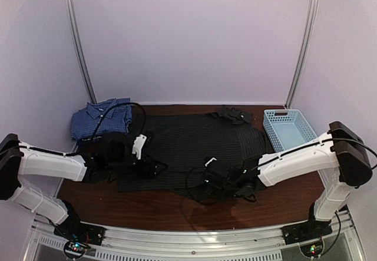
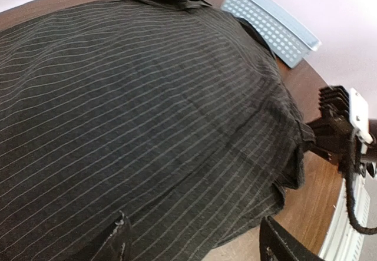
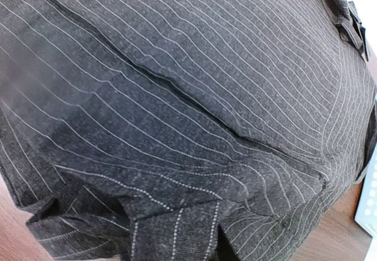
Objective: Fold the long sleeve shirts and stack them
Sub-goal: Adjust the sleeve at the center of the board.
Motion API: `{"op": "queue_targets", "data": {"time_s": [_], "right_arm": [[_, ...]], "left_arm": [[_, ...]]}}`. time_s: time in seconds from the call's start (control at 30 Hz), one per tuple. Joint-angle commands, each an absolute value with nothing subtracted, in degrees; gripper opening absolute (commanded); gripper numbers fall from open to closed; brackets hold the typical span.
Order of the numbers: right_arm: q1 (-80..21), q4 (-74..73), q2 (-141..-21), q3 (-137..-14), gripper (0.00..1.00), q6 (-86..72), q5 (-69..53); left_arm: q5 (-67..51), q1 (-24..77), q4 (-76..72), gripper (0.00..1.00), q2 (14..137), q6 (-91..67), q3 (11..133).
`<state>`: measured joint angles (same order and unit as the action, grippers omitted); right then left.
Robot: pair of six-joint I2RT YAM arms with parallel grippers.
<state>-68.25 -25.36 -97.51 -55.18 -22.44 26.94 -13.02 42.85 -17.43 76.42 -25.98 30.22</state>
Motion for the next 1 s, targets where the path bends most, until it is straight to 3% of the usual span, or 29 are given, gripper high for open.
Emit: {"op": "queue_targets", "data": {"time_s": [0.0, 0.3, 0.63, 0.97], "right_arm": [[-67.34, -28.51, -94.65, -56.07, 0.08, -21.65, 26.97], [-60.15, -23.92, -86.68, -52.21, 0.04, -19.54, 11.64], [-52.07, -16.92, -81.14, -46.12, 0.02, -20.64, -5.15], [-50.71, -17.05, -81.21, -46.14, 0.01, -20.64, -7.29]], "left_arm": [[-13.7, 48.29, -24.0, 0.75, 77.62, -18.94, 29.75], [-16.09, 59.87, -32.86, 0.69, 86.26, -9.34, 29.64], [-9.03, 65.51, -31.34, 0.69, 101.08, -4.21, 41.39], [-2.32, 68.89, -29.23, 0.7, 111.61, -4.0, 50.14]]}}
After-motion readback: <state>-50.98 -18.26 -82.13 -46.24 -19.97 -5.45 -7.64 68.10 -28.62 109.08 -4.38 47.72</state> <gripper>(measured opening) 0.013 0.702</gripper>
